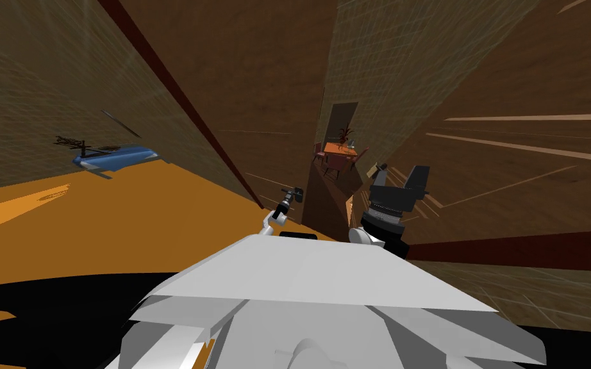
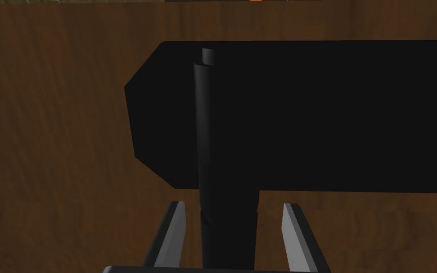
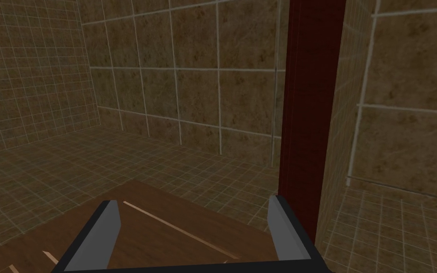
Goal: Push the door open
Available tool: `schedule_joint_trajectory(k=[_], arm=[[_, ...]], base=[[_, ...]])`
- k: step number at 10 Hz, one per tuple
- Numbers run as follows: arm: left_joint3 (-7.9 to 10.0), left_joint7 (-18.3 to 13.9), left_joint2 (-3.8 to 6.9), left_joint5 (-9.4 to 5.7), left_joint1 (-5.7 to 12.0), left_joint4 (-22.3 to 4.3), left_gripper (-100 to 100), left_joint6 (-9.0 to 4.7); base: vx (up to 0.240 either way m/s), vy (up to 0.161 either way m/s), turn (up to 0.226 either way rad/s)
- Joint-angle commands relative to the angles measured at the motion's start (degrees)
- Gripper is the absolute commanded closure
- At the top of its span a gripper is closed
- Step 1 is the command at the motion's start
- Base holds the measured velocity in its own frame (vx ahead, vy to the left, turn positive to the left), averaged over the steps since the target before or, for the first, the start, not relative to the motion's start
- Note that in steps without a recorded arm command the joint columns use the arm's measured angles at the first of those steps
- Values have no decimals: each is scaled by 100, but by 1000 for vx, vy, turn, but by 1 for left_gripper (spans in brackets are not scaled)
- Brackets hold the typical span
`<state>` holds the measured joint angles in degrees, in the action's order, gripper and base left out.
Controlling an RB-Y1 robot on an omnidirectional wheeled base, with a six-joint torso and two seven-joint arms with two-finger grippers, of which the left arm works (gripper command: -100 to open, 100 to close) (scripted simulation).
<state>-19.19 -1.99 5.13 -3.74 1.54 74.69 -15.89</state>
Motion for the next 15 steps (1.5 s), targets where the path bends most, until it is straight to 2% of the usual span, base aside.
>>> schedule_joint_trajectory(k=[1, 5, 10, 15], arm=[[-1, 0, 1, 0, -3, 1, 100, 1], [-1, 0, 1, 0, -3, 1, 100, 1], [286, 58, 12, -17, 76, -78, 100, -2], [677, 135, 2, -41, 151, -201, 100, -7]], base=[[-26, 8, -11], [-3, 1, -3], [150, -102, 47], [155, -126, 64]])
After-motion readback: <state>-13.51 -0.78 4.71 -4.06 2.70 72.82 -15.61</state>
